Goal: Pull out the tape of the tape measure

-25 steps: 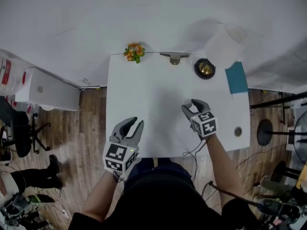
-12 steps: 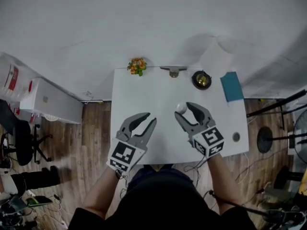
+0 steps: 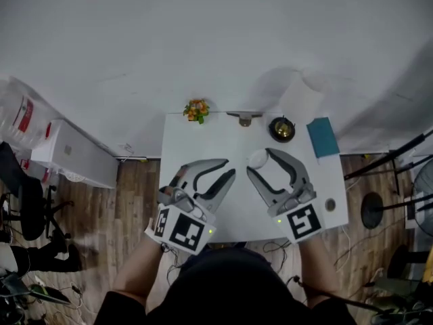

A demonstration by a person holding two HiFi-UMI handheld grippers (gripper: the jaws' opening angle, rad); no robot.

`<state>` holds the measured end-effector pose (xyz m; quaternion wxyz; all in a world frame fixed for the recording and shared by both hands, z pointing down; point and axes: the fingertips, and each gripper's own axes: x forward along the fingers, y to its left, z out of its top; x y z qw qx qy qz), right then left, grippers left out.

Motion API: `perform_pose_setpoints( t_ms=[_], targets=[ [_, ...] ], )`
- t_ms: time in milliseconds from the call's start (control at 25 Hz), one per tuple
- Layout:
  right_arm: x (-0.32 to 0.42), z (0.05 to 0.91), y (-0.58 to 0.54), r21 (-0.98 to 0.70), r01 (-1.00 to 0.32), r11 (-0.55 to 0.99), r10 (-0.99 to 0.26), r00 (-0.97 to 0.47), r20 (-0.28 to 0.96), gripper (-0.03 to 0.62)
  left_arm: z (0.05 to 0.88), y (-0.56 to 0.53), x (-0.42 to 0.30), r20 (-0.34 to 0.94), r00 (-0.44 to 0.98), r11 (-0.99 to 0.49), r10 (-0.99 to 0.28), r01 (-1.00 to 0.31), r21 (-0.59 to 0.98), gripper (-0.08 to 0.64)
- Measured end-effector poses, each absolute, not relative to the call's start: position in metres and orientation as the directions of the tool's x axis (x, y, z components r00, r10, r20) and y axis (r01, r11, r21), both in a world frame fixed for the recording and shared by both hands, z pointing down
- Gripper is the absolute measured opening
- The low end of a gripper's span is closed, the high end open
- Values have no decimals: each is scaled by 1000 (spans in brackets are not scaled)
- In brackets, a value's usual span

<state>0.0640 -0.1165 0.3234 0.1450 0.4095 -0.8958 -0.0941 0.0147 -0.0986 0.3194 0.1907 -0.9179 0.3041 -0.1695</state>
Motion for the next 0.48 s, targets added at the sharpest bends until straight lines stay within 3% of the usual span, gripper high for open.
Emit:
perform_pose_setpoints(
  t_ms=[160,480],
  targets=[
    [64,310,-111,364,-694,621,-777,-606,171,221,314,-95,21,222,745,-701,-629,-419,-577,89],
    [46,316,-103,425,-634,646,-743,-649,161,221,318,-95,26,221,762,-725,-608,-421,-545,86]
  ],
)
